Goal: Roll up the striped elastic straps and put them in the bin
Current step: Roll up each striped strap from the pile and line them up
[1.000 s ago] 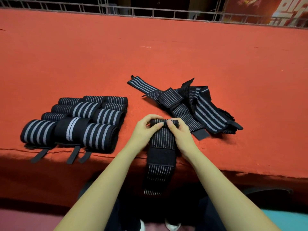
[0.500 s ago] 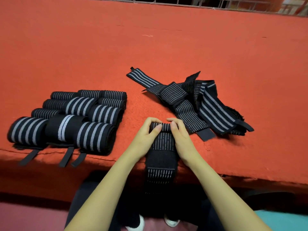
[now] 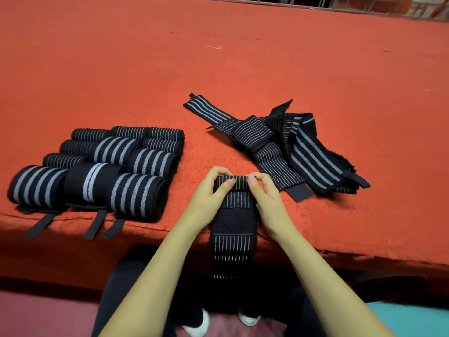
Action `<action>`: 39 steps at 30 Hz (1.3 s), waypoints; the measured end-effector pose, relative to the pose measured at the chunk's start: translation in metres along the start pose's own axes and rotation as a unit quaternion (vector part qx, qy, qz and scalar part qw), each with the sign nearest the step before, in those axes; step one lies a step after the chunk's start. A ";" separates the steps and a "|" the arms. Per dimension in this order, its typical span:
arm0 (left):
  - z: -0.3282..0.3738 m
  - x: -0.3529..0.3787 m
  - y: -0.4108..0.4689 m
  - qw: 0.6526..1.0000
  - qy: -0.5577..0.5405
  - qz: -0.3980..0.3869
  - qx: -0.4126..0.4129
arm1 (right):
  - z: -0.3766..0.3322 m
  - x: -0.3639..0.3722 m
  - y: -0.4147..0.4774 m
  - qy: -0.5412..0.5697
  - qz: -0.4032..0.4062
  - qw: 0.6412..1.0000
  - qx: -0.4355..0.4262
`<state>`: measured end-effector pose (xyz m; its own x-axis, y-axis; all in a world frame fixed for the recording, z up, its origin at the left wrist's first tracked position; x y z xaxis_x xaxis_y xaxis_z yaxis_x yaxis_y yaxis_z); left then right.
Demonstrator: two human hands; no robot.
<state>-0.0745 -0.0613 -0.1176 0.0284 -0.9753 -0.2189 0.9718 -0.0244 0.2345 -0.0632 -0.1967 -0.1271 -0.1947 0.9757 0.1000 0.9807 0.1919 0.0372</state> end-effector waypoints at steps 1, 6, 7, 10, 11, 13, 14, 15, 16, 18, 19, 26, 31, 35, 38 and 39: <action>0.002 0.000 -0.001 1.000 0.012 -0.002 0.012 | -0.001 -0.001 0.000 -0.016 0.001 1.000 -0.006; 0.005 0.001 -0.001 1.000 -0.007 0.012 0.002 | -0.004 -0.001 -0.001 -0.033 -0.011 0.998 -0.043; 0.003 0.001 0.000 0.999 -0.028 0.014 -0.023 | -0.004 -0.002 -0.001 -0.039 -0.013 0.998 -0.050; -0.006 0.001 0.003 0.998 -0.006 0.016 -0.066 | -0.003 -0.002 -0.001 -0.040 -0.022 0.998 -0.054; -0.007 0.002 0.003 0.997 0.005 0.013 -0.070 | -0.003 -0.003 -0.001 -0.034 -0.022 0.998 -0.048; -0.008 0.001 0.003 0.998 -0.003 0.013 -0.064 | -0.001 -0.002 0.000 -0.008 -0.014 0.999 -0.032; -0.009 0.001 0.003 0.998 -0.014 0.011 -0.056 | -0.001 -0.002 0.000 0.013 -0.010 1.000 -0.019; -0.008 0.001 0.002 0.999 -0.023 0.006 -0.048 | 0.000 -0.001 0.000 0.033 -0.007 0.999 -0.006; -0.008 0.001 0.002 0.999 -0.028 0.002 -0.038 | 0.000 0.000 0.000 0.041 -0.008 0.999 0.000; -0.006 0.001 0.001 0.999 -0.033 -0.002 -0.018 | -0.002 0.000 0.000 0.023 -0.016 1.000 -0.006; -0.006 0.001 0.000 0.999 -0.036 -0.003 -0.014 | -0.002 0.001 0.000 0.010 -0.018 1.000 -0.014; -0.008 0.001 0.002 0.995 -0.068 0.021 -0.064 | -0.006 -0.001 -0.003 -0.056 -0.029 0.995 -0.080; -0.005 0.002 0.001 0.999 -0.036 0.010 -0.033 | -0.006 0.000 -0.003 -0.044 -0.013 0.997 -0.069; -0.002 0.002 -0.001 1.000 -0.026 -0.007 -0.008 | -0.007 0.002 -0.003 -0.066 -0.002 0.996 -0.067; 0.001 0.002 -0.004 0.999 -0.033 -0.013 0.007 | -0.007 0.000 -0.003 -0.072 0.008 0.995 -0.071; 0.001 0.003 -0.004 0.999 -0.037 -0.012 0.004 | -0.007 0.000 -0.003 -0.075 0.008 0.994 -0.074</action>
<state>-0.0783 -0.0639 -0.1181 -0.0132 -0.9880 -0.1537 0.9699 -0.0500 0.2385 -0.0661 -0.1984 -0.1205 -0.1636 0.9854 -0.0475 0.9683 0.1696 0.1834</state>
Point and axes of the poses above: each hand's wrist, its own y-axis towards the middle knuckle, its own x-axis out of the palm, z = x × y, the point moved 6 cm from there along y, towards the middle knuckle
